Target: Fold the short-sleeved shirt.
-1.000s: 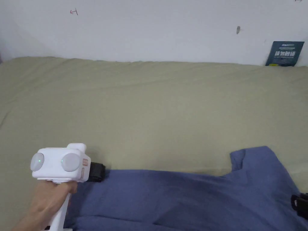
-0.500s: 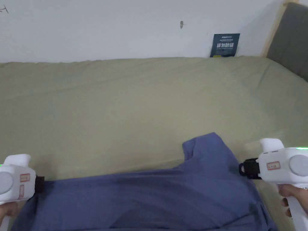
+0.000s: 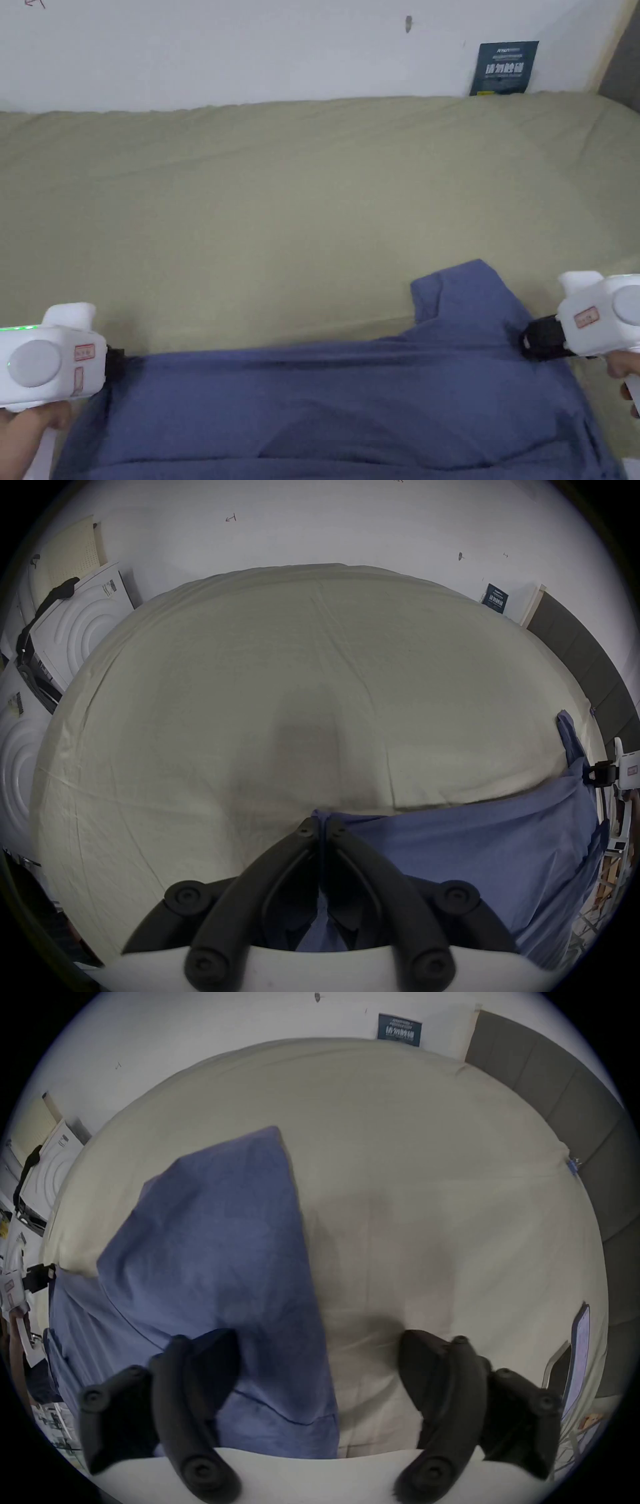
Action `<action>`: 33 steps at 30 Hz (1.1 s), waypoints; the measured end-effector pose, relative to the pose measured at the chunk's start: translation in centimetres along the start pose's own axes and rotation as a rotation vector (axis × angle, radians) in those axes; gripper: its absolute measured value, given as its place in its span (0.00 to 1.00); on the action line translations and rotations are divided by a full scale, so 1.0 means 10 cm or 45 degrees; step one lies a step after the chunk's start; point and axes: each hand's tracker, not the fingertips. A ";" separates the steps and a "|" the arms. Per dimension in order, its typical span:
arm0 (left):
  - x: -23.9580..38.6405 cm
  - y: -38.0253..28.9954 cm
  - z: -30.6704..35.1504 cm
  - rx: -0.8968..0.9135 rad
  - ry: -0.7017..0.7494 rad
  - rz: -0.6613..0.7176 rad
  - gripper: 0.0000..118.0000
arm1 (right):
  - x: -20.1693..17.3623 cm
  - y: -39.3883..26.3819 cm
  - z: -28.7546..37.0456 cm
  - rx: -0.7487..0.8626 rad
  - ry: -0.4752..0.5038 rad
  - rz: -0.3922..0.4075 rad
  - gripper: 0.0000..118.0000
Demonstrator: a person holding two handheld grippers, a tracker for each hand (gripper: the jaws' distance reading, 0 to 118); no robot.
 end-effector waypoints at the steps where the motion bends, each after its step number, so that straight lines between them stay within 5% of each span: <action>1: 0.01 -0.01 0.01 0.001 -0.003 0.003 0.00 | 0.03 -0.01 0.06 0.026 0.078 -0.001 0.01; 3: 0.02 -0.02 0.04 0.007 -0.009 0.006 0.00 | -0.01 -0.05 0.19 0.051 0.164 -0.093 0.01; 22: 0.24 0.39 1.22 0.238 -0.122 0.029 0.00 | 0.04 -0.80 1.58 0.257 0.251 0.036 0.01; 33: 0.36 -0.19 1.58 0.281 -0.156 -0.018 0.00 | -0.01 -1.95 1.83 0.276 0.219 0.119 0.01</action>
